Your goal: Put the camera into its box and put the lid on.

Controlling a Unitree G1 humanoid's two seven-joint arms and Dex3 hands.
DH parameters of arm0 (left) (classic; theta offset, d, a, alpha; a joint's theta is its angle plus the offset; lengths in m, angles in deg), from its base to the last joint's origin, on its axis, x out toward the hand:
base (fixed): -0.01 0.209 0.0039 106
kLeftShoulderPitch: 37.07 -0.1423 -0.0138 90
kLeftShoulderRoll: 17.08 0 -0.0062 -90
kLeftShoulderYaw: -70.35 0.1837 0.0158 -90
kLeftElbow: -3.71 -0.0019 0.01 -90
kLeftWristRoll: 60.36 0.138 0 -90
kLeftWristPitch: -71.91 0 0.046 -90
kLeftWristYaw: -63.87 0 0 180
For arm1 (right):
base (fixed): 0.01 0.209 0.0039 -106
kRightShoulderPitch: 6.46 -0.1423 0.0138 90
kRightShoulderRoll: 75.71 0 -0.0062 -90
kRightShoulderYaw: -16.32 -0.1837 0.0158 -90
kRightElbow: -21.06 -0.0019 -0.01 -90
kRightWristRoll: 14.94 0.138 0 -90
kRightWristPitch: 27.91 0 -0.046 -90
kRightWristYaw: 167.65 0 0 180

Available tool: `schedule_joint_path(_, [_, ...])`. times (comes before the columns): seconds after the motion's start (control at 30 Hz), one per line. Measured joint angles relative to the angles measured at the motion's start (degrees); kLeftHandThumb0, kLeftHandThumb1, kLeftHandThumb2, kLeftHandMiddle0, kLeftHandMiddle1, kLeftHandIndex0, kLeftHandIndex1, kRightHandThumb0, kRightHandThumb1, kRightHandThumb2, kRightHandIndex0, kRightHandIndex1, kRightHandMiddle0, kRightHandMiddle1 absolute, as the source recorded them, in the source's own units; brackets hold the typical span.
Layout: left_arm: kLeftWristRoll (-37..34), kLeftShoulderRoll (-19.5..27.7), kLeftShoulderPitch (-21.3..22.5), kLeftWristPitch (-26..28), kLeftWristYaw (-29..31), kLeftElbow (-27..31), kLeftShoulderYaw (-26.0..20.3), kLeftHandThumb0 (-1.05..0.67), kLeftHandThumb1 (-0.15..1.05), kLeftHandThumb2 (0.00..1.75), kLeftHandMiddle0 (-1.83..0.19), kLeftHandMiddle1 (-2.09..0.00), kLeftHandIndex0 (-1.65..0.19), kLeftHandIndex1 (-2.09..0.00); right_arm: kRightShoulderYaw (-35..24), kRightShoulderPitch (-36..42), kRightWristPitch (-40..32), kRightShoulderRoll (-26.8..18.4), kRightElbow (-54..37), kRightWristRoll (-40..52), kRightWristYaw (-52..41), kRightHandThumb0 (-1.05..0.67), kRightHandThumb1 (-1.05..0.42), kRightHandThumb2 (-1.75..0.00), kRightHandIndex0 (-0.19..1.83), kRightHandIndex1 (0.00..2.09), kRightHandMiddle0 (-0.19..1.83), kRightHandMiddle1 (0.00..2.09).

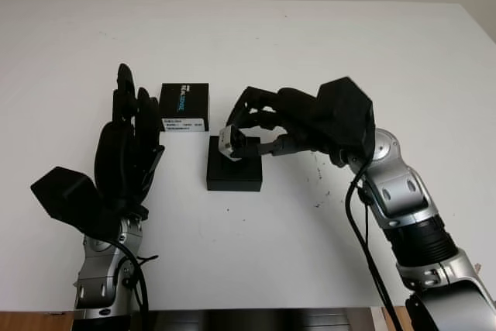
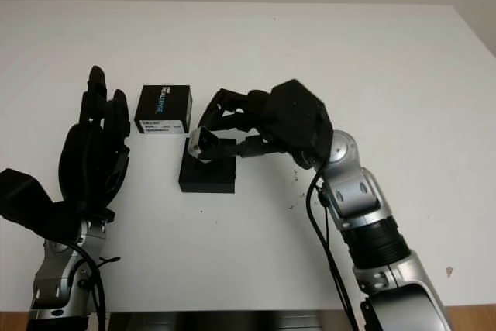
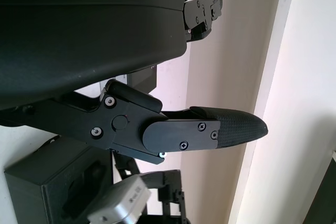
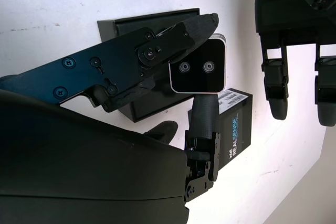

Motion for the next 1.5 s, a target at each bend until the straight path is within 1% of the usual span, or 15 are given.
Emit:
schedule_joint_path(0.13, [-0.01,-0.02,0.0,0.0,0.08,0.0,0.0,-0.75,1.05,0.44,0.19,0.0,0.19,0.0,0.12,0.15,1.06,0.0,0.0,-0.53,0.45,-0.43,-1.01,-0.06,0.16,0.53,0.28,1.88])
schedule_joint_path(0.33, [-0.11,-0.07,0.0,0.0,0.09,0.0,-0.08,-0.75,1.05,0.42,0.19,0.0,0.19,0.0,0.29,0.83,3.71,-0.09,0.09,-1.5,0.49,-0.43,-1.01,-0.06,0.17,0.53,0.29,1.92])
schedule_joint_path(0.47, [-0.11,-0.11,0.0,0.0,0.11,0.0,-0.07,-0.75,1.05,0.44,0.19,0.0,0.19,0.0,0.21,0.83,3.94,-0.38,0.7,-1.73,0.32,-0.44,-1.02,-0.06,0.17,0.54,0.26,1.9])
schedule_joint_path(0.63, [0.01,-0.11,0.0,0.0,0.08,0.0,-0.06,-0.75,1.05,0.43,0.19,0.0,0.19,0.0,0.07,0.77,4.19,-0.7,1.92,-1.95,-0.09,-0.46,-1.02,-0.06,0.17,0.57,0.29,1.9])
schedule_joint_path(0.93, [-0.12,-0.12,-0.01,0.02,0.1,0.01,-0.07,-0.75,1.05,0.42,0.19,0.0,0.19,0.0,0.09,-1.67,3.11,-1.03,3.89,-2.82,-1.12,-0.51,-1.01,-0.05,0.17,0.57,0.36,1.96])
schedule_joint_path(1.07, [-0.12,-0.11,-0.01,0.01,0.14,0.01,-0.07,-0.75,1.05,0.43,0.19,0.0,0.19,0.0,0.17,-2.8,1.44,-1.39,4.54,-3.48,-1.62,-0.49,-1.0,-0.05,0.18,0.55,0.35,1.97])
schedule_joint_path(1.5, [-0.24,-0.11,-0.04,0.01,0.37,0.01,-0.13,-0.75,1.05,0.42,0.19,0.0,0.19,0.0,0.21,-3.83,1.25,-1.6,6.14,-4.03,-2.5,-0.47,-0.99,-0.05,0.21,0.48,0.33,1.98])
